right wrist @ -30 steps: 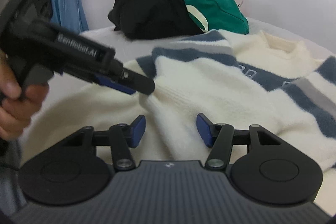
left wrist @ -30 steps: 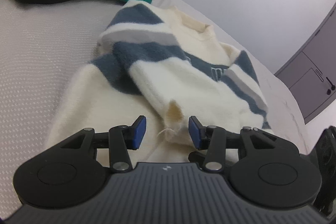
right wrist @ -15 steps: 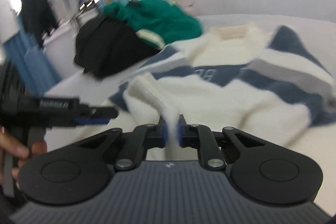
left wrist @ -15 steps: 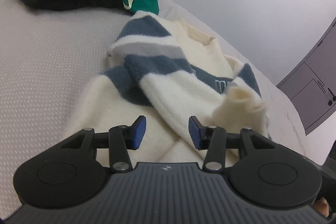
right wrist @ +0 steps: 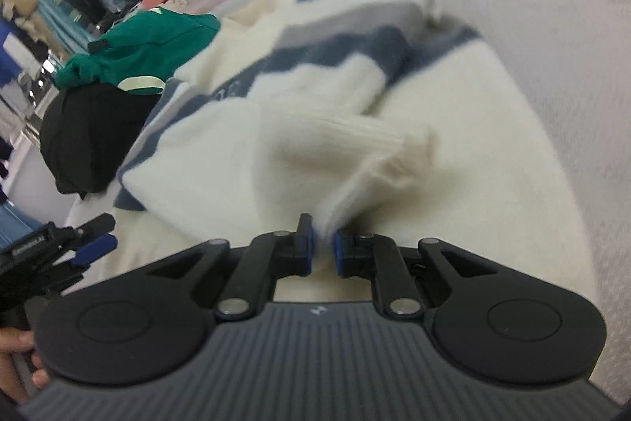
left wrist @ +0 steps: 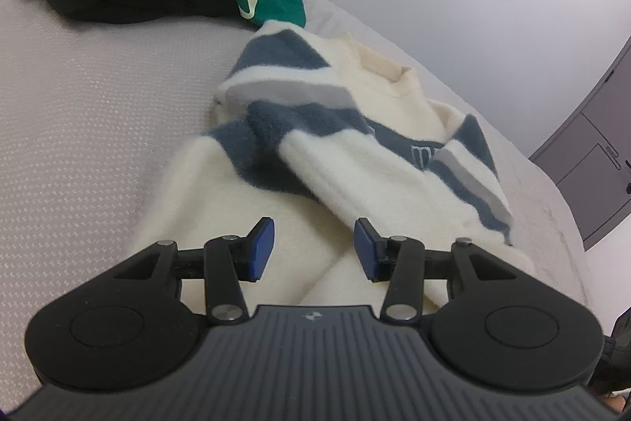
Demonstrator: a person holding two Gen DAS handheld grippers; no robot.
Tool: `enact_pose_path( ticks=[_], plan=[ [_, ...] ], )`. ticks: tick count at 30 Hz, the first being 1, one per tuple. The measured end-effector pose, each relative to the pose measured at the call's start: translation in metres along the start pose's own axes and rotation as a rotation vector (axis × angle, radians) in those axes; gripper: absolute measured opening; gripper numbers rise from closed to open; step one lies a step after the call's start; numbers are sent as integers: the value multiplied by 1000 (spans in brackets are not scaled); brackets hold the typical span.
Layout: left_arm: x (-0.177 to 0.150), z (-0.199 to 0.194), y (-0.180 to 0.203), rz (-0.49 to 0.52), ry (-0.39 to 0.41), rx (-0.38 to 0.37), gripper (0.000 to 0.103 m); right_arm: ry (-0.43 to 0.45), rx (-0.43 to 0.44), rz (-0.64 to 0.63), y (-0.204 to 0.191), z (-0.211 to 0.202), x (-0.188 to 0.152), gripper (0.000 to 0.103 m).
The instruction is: Fold large clothes
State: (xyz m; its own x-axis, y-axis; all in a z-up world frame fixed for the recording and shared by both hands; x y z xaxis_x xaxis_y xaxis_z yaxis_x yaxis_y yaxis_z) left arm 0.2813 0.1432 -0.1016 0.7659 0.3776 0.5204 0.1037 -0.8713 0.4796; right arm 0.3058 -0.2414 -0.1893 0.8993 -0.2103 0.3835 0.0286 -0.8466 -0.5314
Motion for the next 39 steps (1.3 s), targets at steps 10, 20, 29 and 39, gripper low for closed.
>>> enact_pose_path(
  ticks=[10,20,29,39],
  plan=[
    [-16,-13,0,-28,-36,61,52,-70,-77,-110,-16,-7,0,39],
    [-51,-53,-17,-143,-43,130,66,-159,-102,-131,-8,-55,-16,58],
    [-67,-76,-47,-315,-27,151,66,-97,-177,-26,27,-87,-15,72],
    [-72,-59,-66,-402,-122,222,66,-209,-186,152,61,-64,-11,74]
  ],
)
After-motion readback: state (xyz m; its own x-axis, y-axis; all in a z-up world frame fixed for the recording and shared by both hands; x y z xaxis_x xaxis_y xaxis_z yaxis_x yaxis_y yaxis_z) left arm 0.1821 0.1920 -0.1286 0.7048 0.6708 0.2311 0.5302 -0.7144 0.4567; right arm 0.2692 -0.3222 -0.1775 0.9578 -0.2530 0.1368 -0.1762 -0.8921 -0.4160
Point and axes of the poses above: each gripper's, at about its wrist camera, not at the fingertips, and z roughly the way its jaws point, y to its right, x to its top, the point moved 1 cm from there along z, roughly the way its jaws point, and after that the axes turned 11 degrees about -y, right-handed, at the moved point
